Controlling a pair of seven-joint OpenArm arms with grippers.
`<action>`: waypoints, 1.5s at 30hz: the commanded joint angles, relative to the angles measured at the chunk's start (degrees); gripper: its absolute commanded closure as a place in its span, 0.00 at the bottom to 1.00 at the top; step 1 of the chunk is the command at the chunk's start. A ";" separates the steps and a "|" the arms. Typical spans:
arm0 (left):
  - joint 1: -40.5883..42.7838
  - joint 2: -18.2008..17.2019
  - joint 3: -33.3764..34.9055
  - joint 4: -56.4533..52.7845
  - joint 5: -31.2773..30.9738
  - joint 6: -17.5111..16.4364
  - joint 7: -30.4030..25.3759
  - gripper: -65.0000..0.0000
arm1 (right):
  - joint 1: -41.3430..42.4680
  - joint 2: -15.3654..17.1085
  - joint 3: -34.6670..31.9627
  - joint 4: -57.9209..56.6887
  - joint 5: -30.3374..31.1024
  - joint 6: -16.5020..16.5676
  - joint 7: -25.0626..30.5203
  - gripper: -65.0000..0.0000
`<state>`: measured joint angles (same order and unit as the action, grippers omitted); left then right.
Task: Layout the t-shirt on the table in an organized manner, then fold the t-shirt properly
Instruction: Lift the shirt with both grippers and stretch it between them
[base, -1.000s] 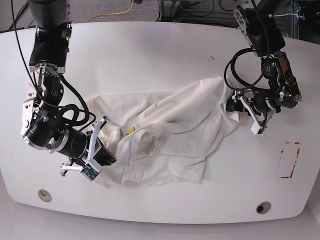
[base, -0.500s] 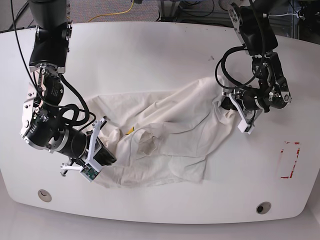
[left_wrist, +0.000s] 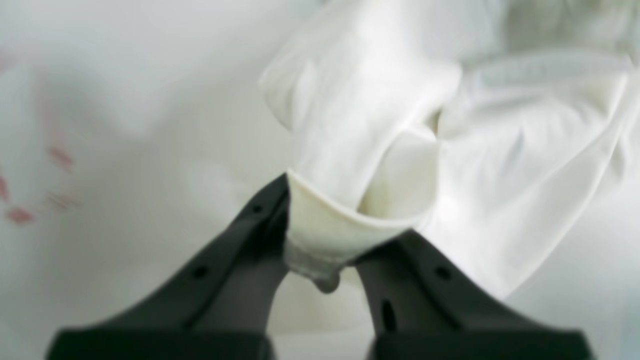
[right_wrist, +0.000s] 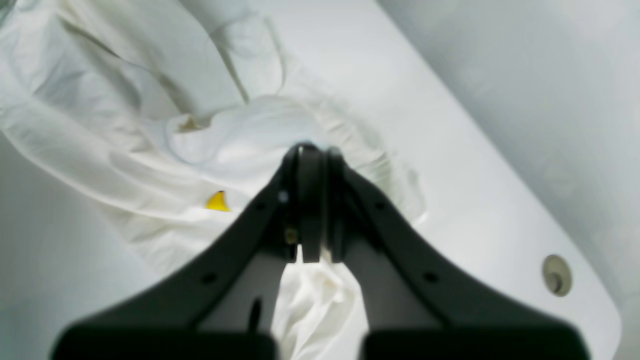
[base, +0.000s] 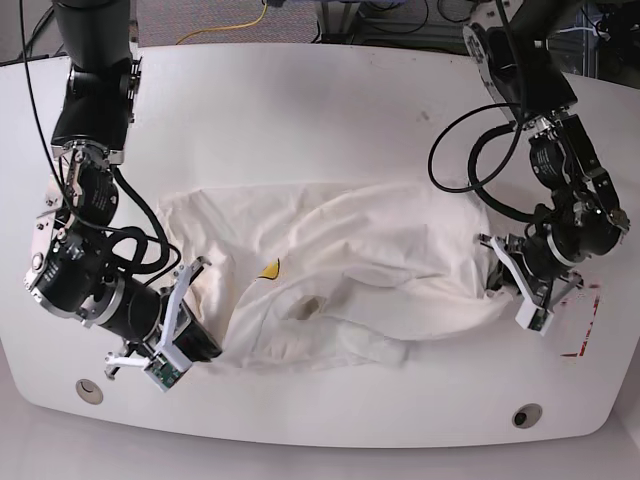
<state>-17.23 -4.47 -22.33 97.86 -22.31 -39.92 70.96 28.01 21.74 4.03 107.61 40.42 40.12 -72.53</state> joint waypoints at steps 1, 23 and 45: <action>-2.77 -1.29 0.13 3.81 -3.06 -0.08 -1.11 1.00 | 4.21 0.81 2.17 0.83 0.41 -0.12 1.63 1.00; -37.32 -7.71 -2.33 12.16 -13.61 -0.08 7.33 1.00 | 32.78 3.71 2.08 -11.04 0.32 -0.12 1.54 1.00; -57.77 -13.51 4.79 -9.38 -13.61 -0.08 9.04 1.00 | 45.00 3.89 -1.35 -14.29 -4.51 -0.12 1.54 1.00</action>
<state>-72.12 -18.22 -18.20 88.12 -34.37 -39.94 82.72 71.20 24.93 2.20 92.84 36.12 40.10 -72.40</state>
